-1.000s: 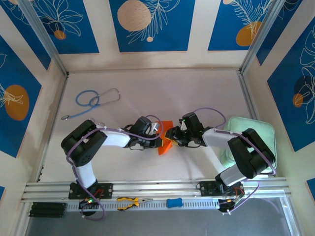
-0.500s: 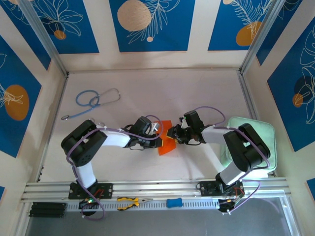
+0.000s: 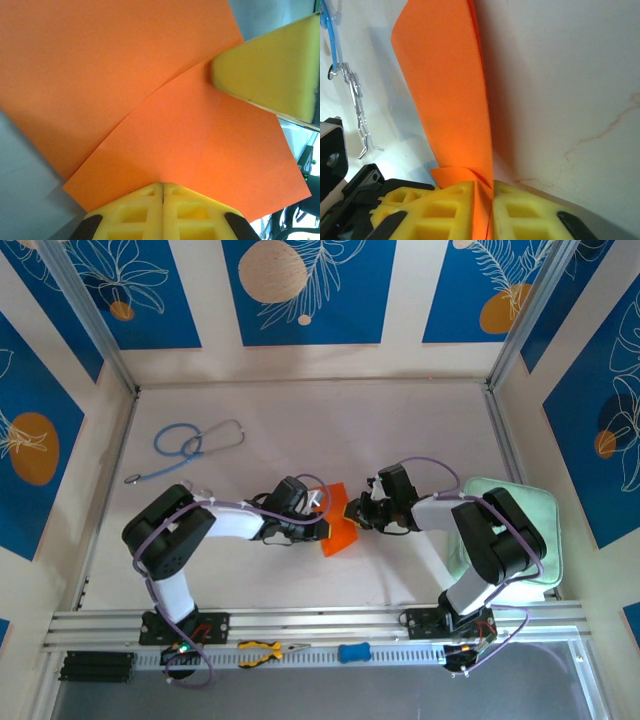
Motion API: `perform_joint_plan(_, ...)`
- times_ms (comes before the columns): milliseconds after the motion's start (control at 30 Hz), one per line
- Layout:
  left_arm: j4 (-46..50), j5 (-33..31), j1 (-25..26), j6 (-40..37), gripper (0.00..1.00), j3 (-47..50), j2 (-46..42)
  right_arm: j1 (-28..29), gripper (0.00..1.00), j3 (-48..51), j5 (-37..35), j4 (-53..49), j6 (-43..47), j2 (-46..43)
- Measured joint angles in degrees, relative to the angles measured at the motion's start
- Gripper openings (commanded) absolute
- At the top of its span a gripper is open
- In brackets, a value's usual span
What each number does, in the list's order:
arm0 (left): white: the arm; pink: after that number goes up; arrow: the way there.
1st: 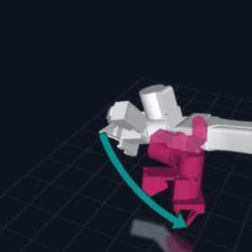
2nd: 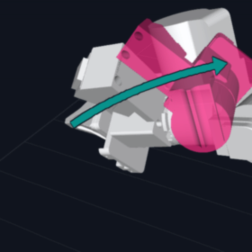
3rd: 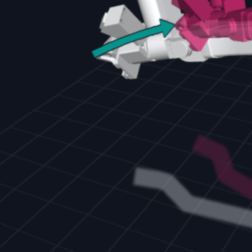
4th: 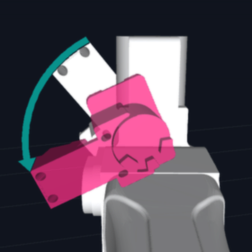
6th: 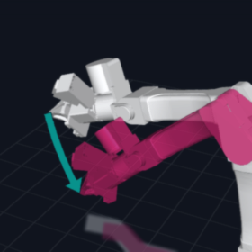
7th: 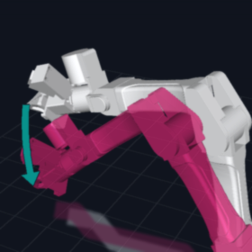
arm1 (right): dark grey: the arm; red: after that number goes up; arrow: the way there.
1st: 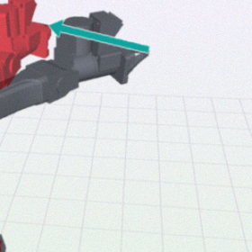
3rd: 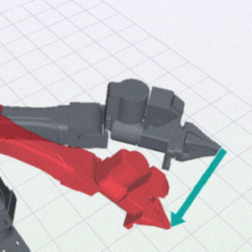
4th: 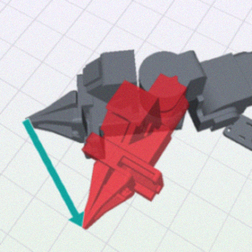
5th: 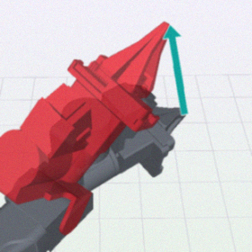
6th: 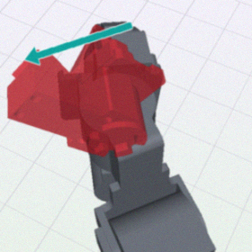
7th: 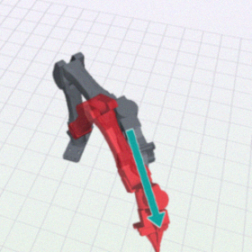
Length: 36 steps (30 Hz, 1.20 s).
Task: Fold a paper plane with a square sheet of paper (pick it up from the middle)
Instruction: Turn over the paper at the center of the table.
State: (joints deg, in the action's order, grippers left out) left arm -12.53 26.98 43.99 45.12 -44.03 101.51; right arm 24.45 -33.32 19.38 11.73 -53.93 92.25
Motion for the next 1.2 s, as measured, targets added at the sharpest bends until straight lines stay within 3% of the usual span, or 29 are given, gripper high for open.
perform_joint_plan(467,3.58,-3.54,-0.02,-0.96,0.23,0.00,-10.14,-0.15,0.08,0.44,0.79,-1.84,2.99,-4.22)
perform_joint_plan(1200,8.37,-18.45,-0.13,-3.67,0.33,5.57,-26.91,3.78,0.08,-4.59,-13.68,-22.23,11.45,-18.23)
